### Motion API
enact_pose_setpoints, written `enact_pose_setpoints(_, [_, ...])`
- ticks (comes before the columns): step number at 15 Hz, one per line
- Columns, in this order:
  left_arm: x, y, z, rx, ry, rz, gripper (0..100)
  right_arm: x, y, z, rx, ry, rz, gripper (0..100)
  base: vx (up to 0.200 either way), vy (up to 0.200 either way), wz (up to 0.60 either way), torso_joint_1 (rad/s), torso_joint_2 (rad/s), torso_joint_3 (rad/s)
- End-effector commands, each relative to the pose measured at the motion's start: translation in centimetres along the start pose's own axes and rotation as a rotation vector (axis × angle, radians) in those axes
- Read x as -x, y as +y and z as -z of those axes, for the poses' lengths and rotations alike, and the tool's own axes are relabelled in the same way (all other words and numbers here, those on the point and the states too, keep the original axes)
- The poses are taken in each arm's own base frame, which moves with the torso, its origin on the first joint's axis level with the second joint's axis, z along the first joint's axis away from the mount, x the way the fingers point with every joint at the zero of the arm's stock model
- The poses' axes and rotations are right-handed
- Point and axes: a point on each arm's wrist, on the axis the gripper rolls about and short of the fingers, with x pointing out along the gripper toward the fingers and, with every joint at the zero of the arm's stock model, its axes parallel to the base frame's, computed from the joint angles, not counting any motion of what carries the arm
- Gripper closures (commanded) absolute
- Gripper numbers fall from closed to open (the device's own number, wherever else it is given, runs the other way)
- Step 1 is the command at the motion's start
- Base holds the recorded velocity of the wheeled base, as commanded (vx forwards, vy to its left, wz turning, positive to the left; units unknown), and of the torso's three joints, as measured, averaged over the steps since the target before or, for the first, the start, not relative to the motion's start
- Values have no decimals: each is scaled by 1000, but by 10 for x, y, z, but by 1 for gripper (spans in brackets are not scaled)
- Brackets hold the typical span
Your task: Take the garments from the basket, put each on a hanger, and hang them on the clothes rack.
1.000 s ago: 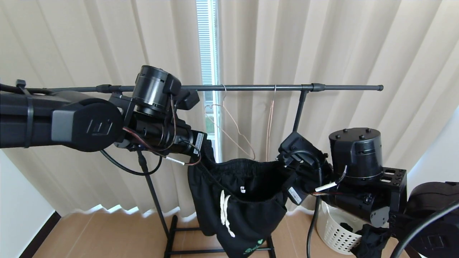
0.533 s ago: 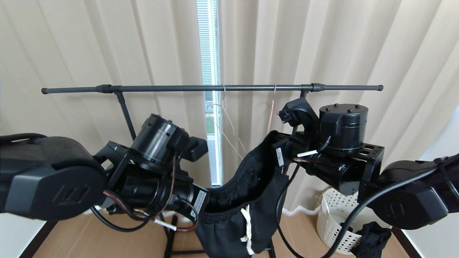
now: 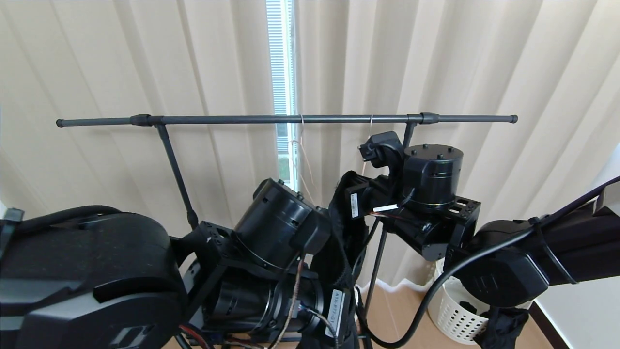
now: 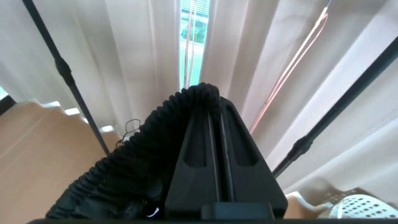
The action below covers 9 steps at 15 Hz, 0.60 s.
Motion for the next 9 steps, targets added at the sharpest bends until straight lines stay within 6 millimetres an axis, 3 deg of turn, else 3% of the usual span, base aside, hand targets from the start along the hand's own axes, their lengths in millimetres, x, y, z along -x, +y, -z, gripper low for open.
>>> enact_pose_setpoints(1, [-14, -8, 2, 1, 25, 7, 100, -1, 3, 1, -8, 1, -7, 100, 0, 0, 0, 0, 0, 0])
enact_pose_setpoints(4, [-13, -3, 4, 10, 27, -10, 100, 3, 0, 1, -6, 7, -7, 100, 0, 0, 0, 0, 0, 0])
enact_pose_setpoints(9, [20, 40, -8, 59, -76, -122, 100, 13, -33, -14, 55, -23, 67, 100, 0, 0, 0, 0, 0, 0])
